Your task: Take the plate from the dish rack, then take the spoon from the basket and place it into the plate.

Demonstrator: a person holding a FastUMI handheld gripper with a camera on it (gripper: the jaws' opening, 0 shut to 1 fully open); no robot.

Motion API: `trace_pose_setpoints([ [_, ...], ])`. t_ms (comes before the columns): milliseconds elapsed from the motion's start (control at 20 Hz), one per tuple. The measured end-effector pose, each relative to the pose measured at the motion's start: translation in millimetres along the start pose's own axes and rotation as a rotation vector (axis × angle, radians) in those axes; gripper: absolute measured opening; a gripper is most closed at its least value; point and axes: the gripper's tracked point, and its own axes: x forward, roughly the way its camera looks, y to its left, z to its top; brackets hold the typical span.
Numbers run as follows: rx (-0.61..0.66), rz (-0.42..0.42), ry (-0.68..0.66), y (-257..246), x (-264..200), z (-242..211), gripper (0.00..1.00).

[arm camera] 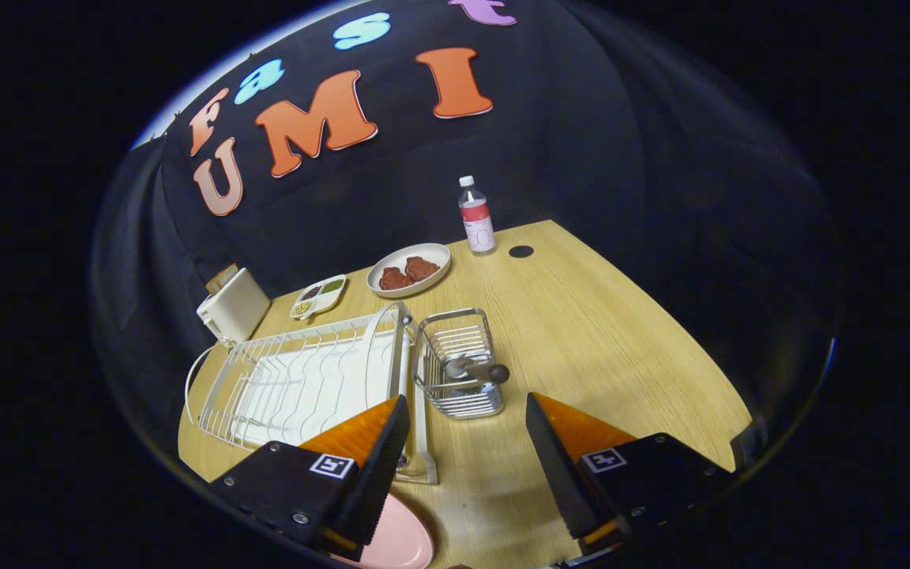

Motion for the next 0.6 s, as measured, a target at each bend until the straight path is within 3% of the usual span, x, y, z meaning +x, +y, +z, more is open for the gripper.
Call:
trace_pose_setpoints([
  [250, -0.055, 0.009, -0.027, 1.3, 24.0, 5.0, 0.83],
  [600, -0.14, 0.061, -0.055, 21.8, 37.2, 7.7, 0.5],
])
